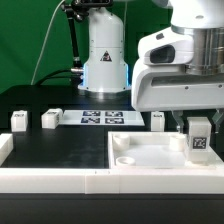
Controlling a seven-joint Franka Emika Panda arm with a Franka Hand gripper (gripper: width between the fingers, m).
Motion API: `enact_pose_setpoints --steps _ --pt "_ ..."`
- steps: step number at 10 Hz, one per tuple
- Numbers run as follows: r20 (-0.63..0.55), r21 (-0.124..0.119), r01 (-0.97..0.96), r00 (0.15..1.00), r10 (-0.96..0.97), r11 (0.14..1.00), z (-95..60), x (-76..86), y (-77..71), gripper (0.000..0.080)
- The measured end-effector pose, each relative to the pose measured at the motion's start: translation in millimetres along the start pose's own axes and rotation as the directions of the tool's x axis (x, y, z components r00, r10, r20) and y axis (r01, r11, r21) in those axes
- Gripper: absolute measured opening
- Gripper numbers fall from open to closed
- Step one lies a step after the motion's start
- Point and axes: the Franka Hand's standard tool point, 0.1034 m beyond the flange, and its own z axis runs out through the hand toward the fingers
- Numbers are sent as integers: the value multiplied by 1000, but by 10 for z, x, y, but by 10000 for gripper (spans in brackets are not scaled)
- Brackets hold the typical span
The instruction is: Assemble one leg
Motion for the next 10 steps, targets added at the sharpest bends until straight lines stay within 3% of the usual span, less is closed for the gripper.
enact_pose_setpoints --steps 4,7,10 --pt "-17 28 -445 895 446 895 1 24 -17 295" --pt "-13 50 -744 667 745 667 14 0 -59 295" --pt "1 52 -801 597 802 596 19 -12 -89 295"
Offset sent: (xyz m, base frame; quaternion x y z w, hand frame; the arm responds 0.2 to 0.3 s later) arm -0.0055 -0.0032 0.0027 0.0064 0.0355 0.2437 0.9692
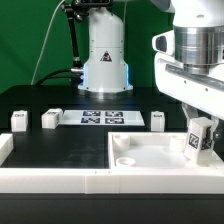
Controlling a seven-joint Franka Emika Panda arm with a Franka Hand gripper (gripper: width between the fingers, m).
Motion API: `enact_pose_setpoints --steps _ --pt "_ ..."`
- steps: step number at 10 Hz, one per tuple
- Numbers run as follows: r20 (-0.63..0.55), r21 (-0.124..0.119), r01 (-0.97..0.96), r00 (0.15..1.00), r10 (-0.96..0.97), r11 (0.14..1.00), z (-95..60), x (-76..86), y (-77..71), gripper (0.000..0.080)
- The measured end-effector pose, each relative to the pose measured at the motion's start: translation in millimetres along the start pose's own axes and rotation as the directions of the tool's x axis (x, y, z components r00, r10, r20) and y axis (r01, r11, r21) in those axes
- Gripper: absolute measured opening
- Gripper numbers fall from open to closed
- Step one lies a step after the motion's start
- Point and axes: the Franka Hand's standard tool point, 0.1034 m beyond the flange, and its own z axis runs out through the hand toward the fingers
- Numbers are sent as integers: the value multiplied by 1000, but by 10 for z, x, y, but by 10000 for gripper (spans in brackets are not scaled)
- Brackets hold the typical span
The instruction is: Assemble one leg
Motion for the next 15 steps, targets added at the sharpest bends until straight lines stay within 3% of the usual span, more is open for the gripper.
enact_pose_setpoints --steps 1,2,3,5,8,14,15 --pt "0 0 13 1000 -13 1000 1 -4 -2 295" --pt "0 -1 115 993 -115 993 5 -8 -1 488" --pt "6 -10 164 987 -164 986 -1 -27 4 610" --pt "5 -10 404 915 -404 915 0 -12 5 641" --pt "8 -10 727 687 -727 687 7 -37 -3 648" --pt "14 -15 982 187 -982 187 11 0 6 649" --pt "12 -15 985 173 -985 173 7 10 5 649"
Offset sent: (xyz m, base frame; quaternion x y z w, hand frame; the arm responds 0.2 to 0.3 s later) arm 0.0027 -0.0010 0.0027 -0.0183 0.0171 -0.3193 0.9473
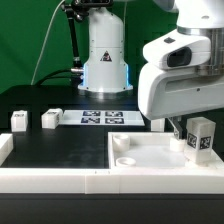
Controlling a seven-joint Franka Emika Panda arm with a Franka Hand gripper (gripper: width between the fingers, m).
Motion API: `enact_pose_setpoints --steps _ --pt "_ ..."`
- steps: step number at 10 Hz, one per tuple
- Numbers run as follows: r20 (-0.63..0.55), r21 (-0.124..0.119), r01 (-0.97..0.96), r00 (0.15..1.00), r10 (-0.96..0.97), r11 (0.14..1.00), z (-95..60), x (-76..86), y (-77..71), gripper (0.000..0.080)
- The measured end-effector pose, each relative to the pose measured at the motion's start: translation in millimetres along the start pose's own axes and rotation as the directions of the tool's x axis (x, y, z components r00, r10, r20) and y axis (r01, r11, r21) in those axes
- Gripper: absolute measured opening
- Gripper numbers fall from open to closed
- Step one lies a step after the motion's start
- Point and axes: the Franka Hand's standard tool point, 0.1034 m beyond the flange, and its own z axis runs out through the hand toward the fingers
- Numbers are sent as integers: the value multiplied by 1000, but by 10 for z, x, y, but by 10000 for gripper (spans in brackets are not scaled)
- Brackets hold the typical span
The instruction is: Assemble one leg
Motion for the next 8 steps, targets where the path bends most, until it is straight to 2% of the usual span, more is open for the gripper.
enact_pose_setpoints --steps 1,2,3,4,5,6,7,8 --pt "-2 0 1 1000 -1 1000 -2 4 -3 649" --pt "-1 0 0 1000 0 1000 2 2 -2 539" --pt "-1 0 0 1000 0 1000 2 2 -2 539" --pt "-1 1 -13 1000 13 1000 2 2 -4 404" --pt "-2 -4 -30 1000 30 1000 -1 0 31 404" --pt "-1 -4 -32 1000 32 999 2 -3 41 303" --pt "-1 0 -73 997 73 997 5 -6 46 300" --pt "1 5 -249 969 249 969 19 -24 62 300"
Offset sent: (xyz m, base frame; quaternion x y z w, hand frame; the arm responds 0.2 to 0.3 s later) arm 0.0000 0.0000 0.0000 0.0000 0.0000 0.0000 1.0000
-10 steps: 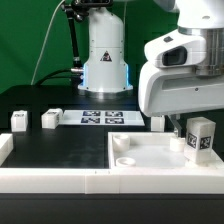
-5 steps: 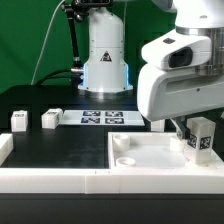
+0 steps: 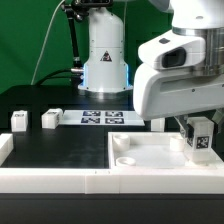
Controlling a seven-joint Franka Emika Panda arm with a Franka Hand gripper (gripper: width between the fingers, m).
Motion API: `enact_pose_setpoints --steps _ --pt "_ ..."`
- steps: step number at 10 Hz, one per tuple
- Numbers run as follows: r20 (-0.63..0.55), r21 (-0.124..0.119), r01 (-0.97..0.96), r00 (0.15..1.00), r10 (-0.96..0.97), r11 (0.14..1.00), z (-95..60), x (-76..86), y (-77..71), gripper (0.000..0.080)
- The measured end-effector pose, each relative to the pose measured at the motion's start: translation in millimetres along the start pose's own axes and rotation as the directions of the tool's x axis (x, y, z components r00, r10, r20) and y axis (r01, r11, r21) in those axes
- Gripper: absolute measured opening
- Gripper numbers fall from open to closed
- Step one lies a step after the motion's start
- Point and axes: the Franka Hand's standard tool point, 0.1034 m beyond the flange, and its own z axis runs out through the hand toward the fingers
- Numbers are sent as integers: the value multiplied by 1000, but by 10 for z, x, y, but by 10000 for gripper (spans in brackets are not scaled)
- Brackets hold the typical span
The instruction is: Assemble one leg
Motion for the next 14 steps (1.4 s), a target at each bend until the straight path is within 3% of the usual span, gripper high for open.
enact_pose_setpoints --steps 3,5,8,12,14 --pt "-2 7 -302 953 302 953 8 3 5 296" --pt "-1 15 -528 850 528 849 12 10 1 295" --pt "11 27 -790 613 790 612 24 10 -8 295" --pt "42 33 -944 331 943 330 21 14 -49 294" --pt "40 36 -916 400 916 398 26 12 -49 294"
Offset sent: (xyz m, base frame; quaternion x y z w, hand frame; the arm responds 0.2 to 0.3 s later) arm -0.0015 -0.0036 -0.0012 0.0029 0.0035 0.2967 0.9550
